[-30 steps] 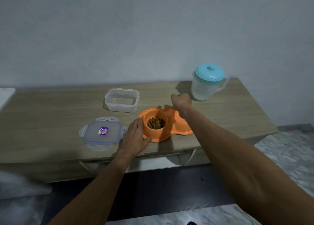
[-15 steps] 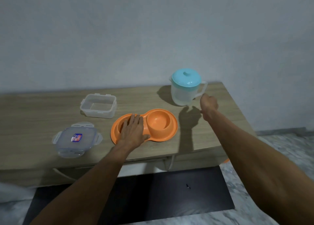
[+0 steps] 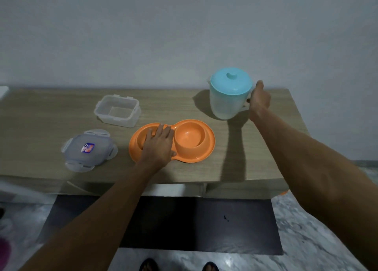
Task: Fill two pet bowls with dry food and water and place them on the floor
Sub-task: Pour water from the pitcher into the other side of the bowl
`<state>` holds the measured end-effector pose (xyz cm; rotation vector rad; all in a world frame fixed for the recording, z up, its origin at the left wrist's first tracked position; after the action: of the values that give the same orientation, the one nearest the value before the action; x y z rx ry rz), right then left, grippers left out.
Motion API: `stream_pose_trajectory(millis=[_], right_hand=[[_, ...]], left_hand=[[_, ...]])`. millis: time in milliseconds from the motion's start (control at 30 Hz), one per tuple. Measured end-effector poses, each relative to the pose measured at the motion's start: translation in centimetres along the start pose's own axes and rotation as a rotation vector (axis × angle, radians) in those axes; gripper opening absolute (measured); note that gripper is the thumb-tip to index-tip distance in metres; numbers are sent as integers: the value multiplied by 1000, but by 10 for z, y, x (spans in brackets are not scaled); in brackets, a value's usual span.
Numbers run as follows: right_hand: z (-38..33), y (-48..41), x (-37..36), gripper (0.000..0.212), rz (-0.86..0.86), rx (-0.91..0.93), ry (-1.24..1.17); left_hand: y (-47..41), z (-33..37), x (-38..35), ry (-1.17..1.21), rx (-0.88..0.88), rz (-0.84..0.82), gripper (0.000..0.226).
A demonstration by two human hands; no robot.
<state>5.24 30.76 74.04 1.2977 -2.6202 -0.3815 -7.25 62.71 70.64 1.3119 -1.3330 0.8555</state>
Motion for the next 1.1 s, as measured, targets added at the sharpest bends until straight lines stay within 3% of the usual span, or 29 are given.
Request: stream_pose_trajectory(millis=[500,567,667,1100], right_hand=[[-18,43,23,45,-49,57,-74],[-23,50,28,58,-51,76,-31],[-31,62,33,47,-65,143,48],[-59,110,20,47,-122,457,325]], left_hand=[[2,2,6,-8,-35,23,79],[2,2,6,-11,-41,21,80],[2,2,7,-1,-48,15,81],[2,3,8,49,-41,-7,80]])
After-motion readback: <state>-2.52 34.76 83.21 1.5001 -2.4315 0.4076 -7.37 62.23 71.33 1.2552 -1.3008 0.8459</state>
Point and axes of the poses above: each hand's wrist, its own y-axis away from the middle knuckle, its own x-axis out of the back of the hand, z = x × y, the point moved 9 cm from there along -y, towards the middle knuckle, and after that the axes turned 9 degrees about -y, right-handed, at the moved point
